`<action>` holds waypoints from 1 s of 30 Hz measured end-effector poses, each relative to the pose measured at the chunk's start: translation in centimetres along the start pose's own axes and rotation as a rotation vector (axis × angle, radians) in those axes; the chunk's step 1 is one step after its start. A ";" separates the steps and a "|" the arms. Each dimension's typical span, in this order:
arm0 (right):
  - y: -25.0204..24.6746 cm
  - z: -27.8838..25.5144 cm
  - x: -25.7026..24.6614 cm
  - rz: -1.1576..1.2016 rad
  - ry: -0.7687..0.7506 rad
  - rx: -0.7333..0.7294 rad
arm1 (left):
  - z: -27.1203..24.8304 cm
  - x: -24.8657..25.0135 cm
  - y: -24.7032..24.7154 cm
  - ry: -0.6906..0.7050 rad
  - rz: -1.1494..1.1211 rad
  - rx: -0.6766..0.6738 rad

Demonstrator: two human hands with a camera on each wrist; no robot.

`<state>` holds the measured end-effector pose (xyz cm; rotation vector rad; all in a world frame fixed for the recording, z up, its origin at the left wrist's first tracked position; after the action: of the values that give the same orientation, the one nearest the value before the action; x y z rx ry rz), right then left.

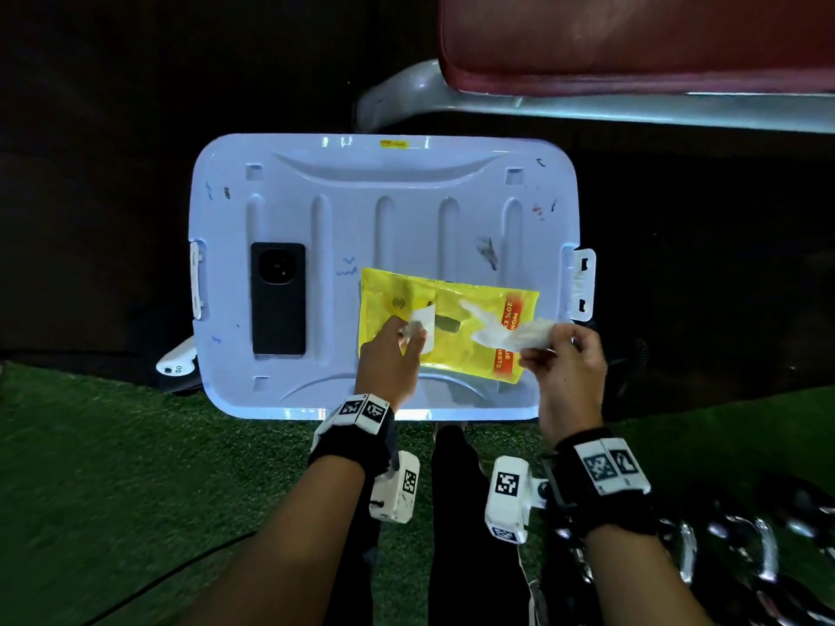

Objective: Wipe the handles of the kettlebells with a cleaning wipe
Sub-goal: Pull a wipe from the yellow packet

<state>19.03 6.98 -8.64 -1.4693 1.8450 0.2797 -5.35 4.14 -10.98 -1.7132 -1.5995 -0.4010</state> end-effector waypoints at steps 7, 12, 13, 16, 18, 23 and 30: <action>0.2 2.4 2.5 -0.672 -0.092 0.106 | -1.0 2.2 1.4 0.208 0.224 0.002; 1.7 1.9 2.7 -0.830 -0.235 0.156 | -1.0 2.2 4.9 0.297 0.412 -0.252; 1.7 1.7 2.8 -0.894 -0.250 0.156 | -0.9 2.1 5.3 0.279 0.472 -0.263; 1.6 1.3 2.9 -0.978 -0.309 0.109 | -0.6 1.6 6.1 0.223 0.677 -0.264; 1.5 1.5 2.8 -1.033 -0.388 0.066 | -0.6 1.8 6.7 0.235 0.797 -0.271; 1.1 2.9 2.5 -1.045 -0.402 -0.001 | -1.0 0.9 7.6 0.223 0.941 -0.345; -3.9 1.8 3.7 -0.607 -0.174 0.259 | -2.8 1.3 7.1 0.184 0.934 -0.395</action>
<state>23.09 4.09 -11.30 -1.6750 1.1751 -0.1219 2.31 3.53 -10.39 -2.4071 -0.4788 -0.3840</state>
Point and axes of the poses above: each hand's wrist, its own z-axis towards the middle knuckle, its own y-axis out of the palm, x = y × z, the point moved 6 cm from there along z, towards the middle knuckle, and after that the axes turned 14 degrees about -z, right-handed, at the moved point
